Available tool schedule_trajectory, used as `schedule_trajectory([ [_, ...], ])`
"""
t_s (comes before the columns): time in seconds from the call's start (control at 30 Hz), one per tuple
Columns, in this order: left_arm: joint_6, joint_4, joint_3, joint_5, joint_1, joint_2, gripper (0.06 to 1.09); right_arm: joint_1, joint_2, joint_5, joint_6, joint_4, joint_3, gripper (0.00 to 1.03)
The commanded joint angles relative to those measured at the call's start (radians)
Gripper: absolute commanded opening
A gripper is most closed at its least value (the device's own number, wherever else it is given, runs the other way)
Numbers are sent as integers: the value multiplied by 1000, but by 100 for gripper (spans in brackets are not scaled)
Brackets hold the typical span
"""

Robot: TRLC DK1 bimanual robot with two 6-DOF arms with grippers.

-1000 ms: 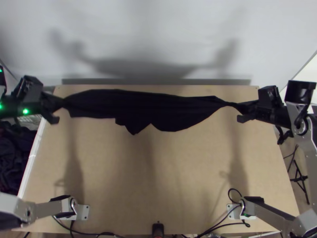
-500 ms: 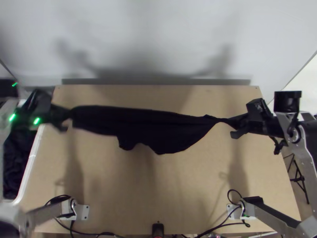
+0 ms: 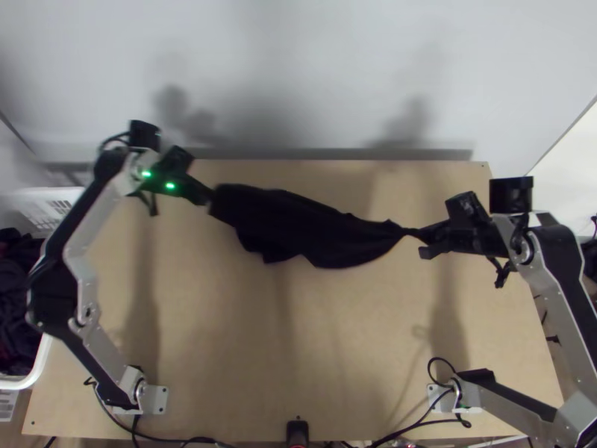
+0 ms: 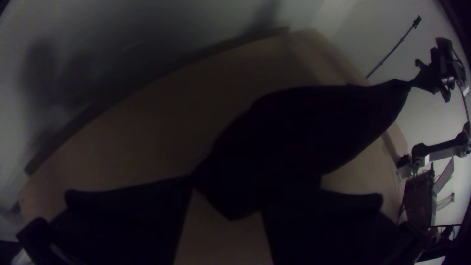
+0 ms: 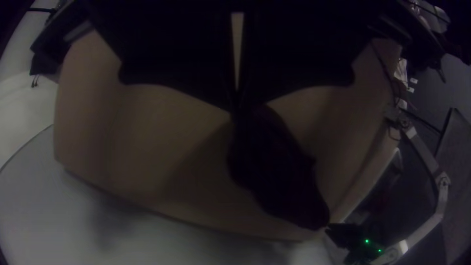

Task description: Fold the t-shirt

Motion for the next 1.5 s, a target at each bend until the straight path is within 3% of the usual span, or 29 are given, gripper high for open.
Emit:
schedule_trajectory([
  [0.0,-29,59,-95,-41,-84,7,104,25,-26,0,8,21,-64,3],
  [0.2,63,55,-389,-47,-57,-241,104,35,-46,0,-23,-3,-126,3],
  [0.37,189,202,-650,-228,-80,-384,104,21,-62,0,-67,-33,-164,3],
  [0.47,199,268,-651,-260,-60,-356,104,-57,-73,-2,-156,-126,-158,3],
  [0.67,144,271,-449,-259,14,-195,104,-137,-115,-12,-486,-448,-236,3],
  [0.77,103,263,-352,-256,26,-125,104,-142,-147,57,-554,-471,-305,3],
  [0.97,6,246,-274,-207,-34,-62,104,-185,-70,81,-551,-418,-347,3],
  [1.2,-71,237,-240,-127,-141,-39,104,4,-72,67,-377,-312,-308,3],
  [1.47,-66,210,-220,-96,-182,17,104,16,-67,67,-359,-283,-298,3],
])
